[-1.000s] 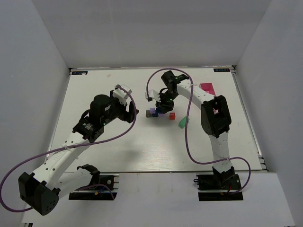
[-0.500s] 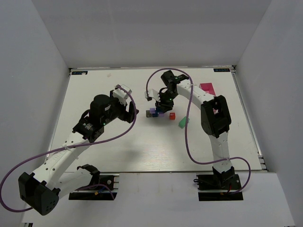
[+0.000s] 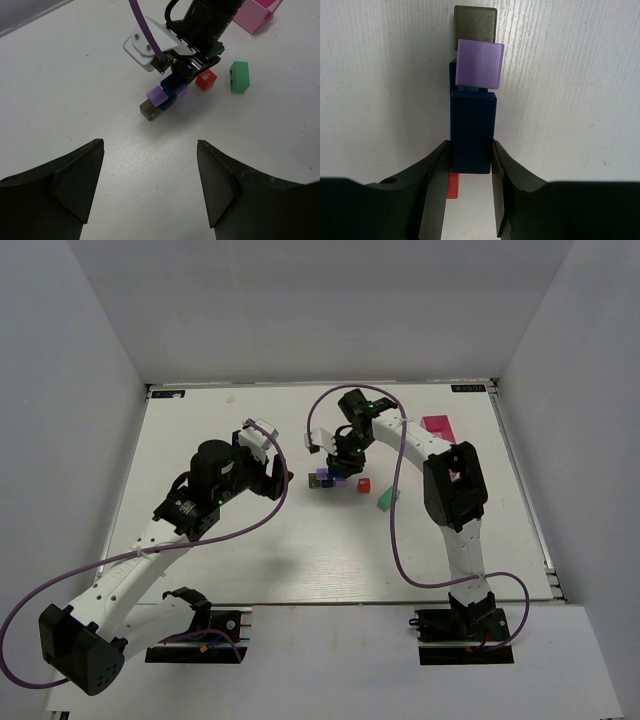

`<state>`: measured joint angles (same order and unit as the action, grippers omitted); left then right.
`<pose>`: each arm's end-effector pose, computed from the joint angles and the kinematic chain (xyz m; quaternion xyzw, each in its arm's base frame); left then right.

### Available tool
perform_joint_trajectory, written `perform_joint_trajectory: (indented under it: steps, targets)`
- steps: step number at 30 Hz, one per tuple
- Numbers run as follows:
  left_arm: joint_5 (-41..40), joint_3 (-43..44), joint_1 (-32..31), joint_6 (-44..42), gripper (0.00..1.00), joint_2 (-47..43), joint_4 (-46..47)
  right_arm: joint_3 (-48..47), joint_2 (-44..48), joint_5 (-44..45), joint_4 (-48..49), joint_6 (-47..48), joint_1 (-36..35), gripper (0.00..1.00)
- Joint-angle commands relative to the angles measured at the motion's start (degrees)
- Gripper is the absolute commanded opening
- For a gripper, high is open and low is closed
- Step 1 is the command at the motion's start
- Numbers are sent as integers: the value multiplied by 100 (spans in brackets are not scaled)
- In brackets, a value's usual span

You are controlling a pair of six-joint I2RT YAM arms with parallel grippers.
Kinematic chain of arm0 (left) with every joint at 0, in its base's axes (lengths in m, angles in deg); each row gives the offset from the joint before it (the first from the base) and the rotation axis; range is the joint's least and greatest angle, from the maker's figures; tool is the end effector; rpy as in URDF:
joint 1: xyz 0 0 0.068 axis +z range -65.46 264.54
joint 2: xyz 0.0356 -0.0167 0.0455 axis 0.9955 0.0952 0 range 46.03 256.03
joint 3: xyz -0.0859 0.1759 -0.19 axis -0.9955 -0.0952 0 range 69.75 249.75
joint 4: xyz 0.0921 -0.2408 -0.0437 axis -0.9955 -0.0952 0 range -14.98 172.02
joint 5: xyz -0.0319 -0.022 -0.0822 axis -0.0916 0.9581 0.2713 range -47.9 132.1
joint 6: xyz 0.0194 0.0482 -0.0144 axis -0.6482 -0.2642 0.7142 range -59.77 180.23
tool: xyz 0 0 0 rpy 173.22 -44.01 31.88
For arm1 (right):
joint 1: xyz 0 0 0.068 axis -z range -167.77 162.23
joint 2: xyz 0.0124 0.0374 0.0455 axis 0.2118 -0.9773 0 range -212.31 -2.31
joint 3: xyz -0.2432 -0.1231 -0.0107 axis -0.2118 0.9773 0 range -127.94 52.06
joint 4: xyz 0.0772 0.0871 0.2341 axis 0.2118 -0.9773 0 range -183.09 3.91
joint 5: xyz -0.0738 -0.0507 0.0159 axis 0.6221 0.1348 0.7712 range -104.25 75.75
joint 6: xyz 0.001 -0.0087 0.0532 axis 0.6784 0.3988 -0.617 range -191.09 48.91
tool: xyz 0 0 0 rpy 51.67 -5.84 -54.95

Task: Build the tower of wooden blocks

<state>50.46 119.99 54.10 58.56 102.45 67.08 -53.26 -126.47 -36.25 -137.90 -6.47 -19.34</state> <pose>0.1922 -0.1189 0.3272 0.2671 0.7790 -0.1983 0.5314 0.3806 0.2496 0.2087 -0.7416 0.6224 0.1334 0.2117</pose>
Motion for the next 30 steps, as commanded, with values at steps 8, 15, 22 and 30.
perform_joint_trajectory:
  steps: [8, 15, 22, 30]
  targets:
    - [-10, -5, 20, -26, 85, -105, 26, -15, -152, 46, 92, -107, -42, 0]
    - [-10, -5, 20, -26, 85, -105, 26, -24, -152, 73, 110, -125, -51, 0]
    - [-10, -5, 20, -26, 85, -105, 26, -33, -170, 82, 110, -108, -42, 4]
    - [-10, -5, 20, -26, 85, -105, 26, 2, -161, 82, 92, -125, -77, 11]
